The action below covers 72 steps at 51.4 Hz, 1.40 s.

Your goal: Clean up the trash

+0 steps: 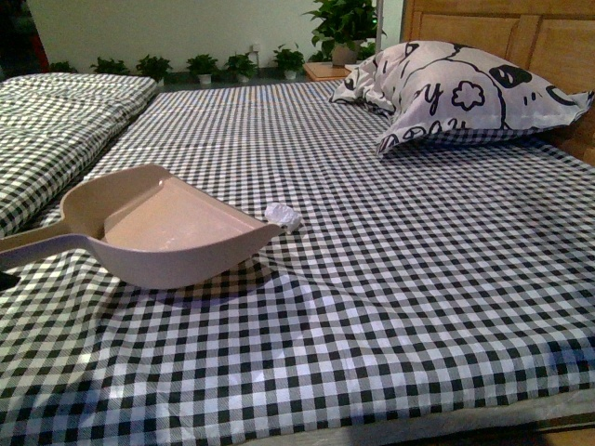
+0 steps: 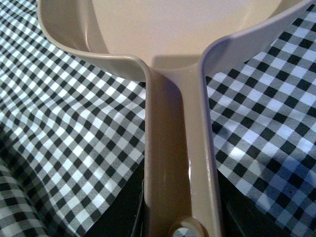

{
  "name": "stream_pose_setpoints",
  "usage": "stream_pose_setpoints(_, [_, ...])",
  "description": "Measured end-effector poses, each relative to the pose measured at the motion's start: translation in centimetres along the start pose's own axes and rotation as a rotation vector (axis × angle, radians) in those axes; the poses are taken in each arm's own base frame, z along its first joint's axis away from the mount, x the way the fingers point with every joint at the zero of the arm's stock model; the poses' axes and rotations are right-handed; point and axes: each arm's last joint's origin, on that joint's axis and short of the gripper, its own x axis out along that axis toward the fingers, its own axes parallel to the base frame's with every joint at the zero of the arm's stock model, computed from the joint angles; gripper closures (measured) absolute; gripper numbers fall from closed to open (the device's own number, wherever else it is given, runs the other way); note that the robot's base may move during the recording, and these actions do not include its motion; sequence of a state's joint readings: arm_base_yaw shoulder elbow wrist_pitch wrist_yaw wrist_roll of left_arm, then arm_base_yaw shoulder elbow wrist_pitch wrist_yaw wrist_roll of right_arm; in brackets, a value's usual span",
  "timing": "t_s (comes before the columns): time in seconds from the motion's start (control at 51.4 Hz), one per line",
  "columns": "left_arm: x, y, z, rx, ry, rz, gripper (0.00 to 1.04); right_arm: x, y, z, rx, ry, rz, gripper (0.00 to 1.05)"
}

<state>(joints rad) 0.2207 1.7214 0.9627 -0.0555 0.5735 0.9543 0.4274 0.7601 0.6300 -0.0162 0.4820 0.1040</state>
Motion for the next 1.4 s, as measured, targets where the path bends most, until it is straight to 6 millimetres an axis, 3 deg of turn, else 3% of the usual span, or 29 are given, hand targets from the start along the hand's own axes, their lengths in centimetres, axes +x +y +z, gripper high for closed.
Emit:
stream_pose_setpoints(0.272, [1.3, -0.1, -0.9, 0.026, 0.037, -0.058, 0.78, 0.0, 0.0, 0.0, 0.0, 0.0, 0.0, 0.86])
stream_pose_setpoints(0.876, [2.7, 1.3, -0.8, 0.047, 0.044, -0.076, 0.78, 0.0, 0.0, 0.0, 0.0, 0.0, 0.0, 0.86])
stream_pose_setpoints(1.401, [3.7, 0.6, -1.2, 0.051, 0.069, -0.118, 0.78, 0.0, 0.0, 0.0, 0.0, 0.0, 0.0, 0.86])
